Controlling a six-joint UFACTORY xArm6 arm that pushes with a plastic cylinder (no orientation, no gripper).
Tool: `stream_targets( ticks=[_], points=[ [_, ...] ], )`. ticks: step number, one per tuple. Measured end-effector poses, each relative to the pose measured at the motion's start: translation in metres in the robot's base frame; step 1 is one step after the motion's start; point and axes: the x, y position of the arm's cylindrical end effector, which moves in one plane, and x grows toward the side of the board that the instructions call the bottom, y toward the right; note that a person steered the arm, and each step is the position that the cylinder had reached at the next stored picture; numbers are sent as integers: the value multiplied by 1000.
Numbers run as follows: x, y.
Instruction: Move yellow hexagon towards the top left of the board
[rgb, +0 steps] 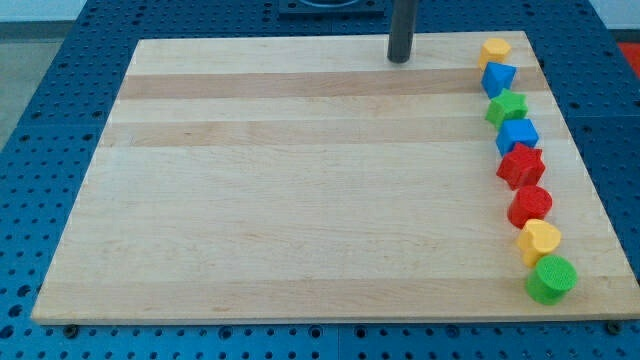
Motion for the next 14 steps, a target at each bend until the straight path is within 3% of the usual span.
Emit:
stream_targets(
  ticks=[1, 2, 5, 7, 8, 9, 14],
  points=[
    [-13, 4],
    [-31, 46],
    [-32, 178],
    [-32, 202],
    [6, 201],
    [16, 201],
    [23, 143]
  ],
)
